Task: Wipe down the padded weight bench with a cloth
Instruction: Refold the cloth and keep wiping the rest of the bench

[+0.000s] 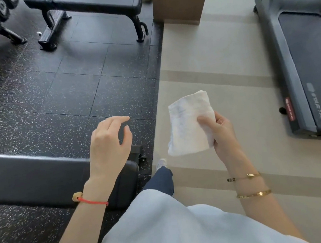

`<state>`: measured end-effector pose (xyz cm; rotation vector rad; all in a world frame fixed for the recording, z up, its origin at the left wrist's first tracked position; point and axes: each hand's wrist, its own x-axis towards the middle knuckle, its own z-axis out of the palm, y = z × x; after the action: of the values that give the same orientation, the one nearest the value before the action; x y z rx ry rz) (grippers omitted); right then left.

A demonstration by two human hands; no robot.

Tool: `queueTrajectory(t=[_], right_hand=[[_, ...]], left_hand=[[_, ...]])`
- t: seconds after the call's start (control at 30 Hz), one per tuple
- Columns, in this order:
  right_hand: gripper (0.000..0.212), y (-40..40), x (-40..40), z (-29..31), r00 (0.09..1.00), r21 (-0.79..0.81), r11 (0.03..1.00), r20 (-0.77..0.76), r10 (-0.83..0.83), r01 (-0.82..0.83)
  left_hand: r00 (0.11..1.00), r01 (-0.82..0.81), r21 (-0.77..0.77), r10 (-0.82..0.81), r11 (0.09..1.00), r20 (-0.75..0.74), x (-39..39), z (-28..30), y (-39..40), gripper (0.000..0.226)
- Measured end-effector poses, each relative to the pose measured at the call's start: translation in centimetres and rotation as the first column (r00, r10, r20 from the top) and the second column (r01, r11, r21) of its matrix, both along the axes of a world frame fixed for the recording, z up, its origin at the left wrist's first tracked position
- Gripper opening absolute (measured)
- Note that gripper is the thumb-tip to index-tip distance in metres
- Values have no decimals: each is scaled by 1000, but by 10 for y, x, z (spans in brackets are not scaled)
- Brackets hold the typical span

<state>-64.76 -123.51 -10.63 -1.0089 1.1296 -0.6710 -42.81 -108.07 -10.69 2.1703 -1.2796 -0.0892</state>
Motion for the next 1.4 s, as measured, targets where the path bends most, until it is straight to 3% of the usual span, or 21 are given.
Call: queueTrajectory(t=[0.23,0.67,0.93,1.13,1.4], right_hand=[[22,-109,53,-10,999,14,1000,26,26,-26],[17,-350,228,10,992,10,996,86,91,-92],[20,-466,318,-5,986,50,989,102,133,-138],[14,-587,412,1,984,36,987,94,153,-157],[21,-725,548,25,964,-14,971,114,239,-239]], left_hand=[[998,-57,16,57,998,-17,44,-13,-102,24],[993,-119,12,119,993,24,205,23,-329,25],[988,-152,22,151,988,22,292,13,-446,24],[982,-190,15,190,982,12,373,18,-555,24],[968,-250,5,250,968,28,489,36,-677,23]])
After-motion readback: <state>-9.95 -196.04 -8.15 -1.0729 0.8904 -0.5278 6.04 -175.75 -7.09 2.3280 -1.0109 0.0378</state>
